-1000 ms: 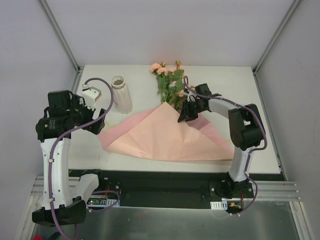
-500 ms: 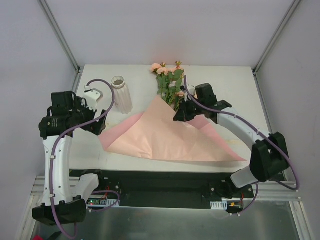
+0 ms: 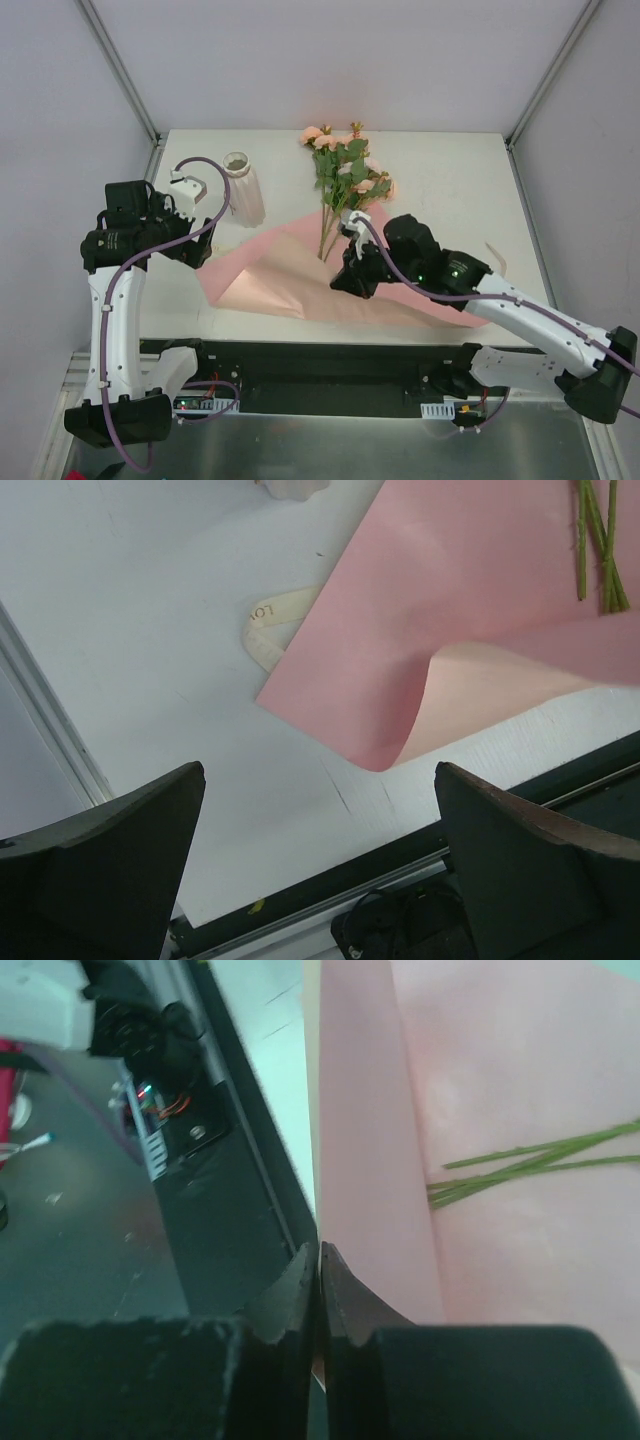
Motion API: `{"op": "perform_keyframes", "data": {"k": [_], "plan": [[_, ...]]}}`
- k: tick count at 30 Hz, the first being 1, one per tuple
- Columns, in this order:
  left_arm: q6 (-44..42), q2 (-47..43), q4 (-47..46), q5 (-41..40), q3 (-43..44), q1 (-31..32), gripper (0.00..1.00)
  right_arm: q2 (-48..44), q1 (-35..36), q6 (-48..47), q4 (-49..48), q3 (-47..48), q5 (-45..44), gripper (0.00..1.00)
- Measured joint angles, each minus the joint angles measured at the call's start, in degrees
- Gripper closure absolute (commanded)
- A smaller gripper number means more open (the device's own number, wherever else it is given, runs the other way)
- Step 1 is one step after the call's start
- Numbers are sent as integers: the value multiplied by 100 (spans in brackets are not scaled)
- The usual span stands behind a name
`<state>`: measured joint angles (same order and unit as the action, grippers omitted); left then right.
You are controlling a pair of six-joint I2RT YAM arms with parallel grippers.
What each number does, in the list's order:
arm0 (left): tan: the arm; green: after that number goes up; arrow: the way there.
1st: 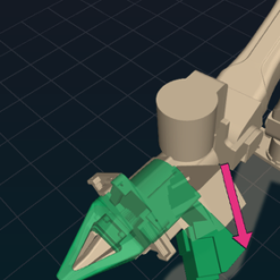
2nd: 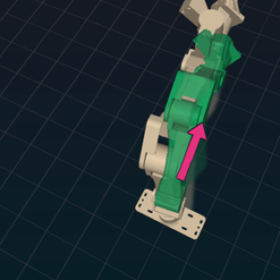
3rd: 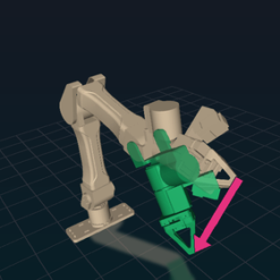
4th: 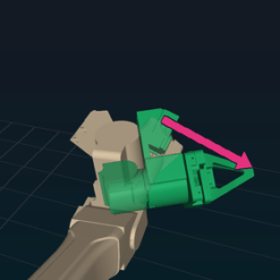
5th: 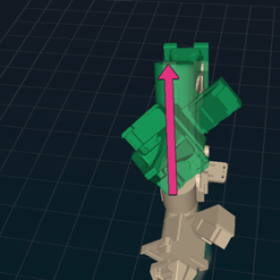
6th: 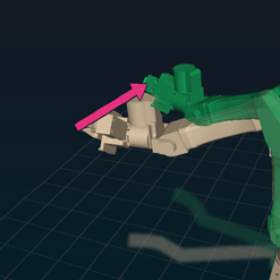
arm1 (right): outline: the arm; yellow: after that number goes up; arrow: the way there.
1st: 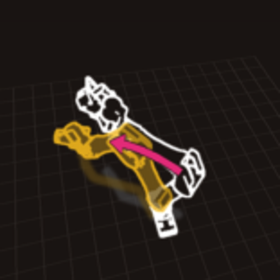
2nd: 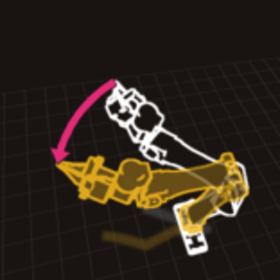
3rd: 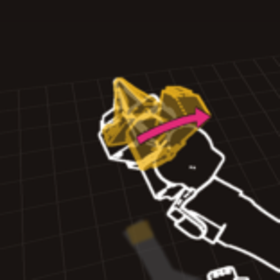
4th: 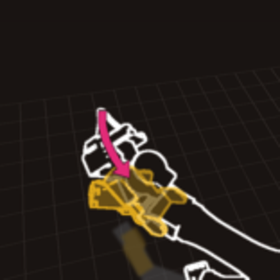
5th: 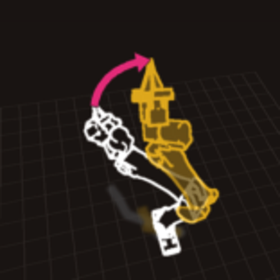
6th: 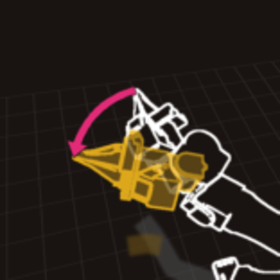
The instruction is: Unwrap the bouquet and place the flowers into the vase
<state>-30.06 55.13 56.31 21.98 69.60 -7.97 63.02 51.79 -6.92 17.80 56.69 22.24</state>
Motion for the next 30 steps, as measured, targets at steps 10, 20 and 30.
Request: {"op": "perform_keyframes", "data": {"k": [10,20,30], "plan": [[0,63,-17,4,2,0,1,-697,2240,501,538,-345,-876,80],[-59,330,-66,4,177,0,1,-697,3257,1370,1215,-348,-1357,25],[-105,334,-101,7,184,0,1,-986,3287,1403,2542,1250,-1797,1]]}}
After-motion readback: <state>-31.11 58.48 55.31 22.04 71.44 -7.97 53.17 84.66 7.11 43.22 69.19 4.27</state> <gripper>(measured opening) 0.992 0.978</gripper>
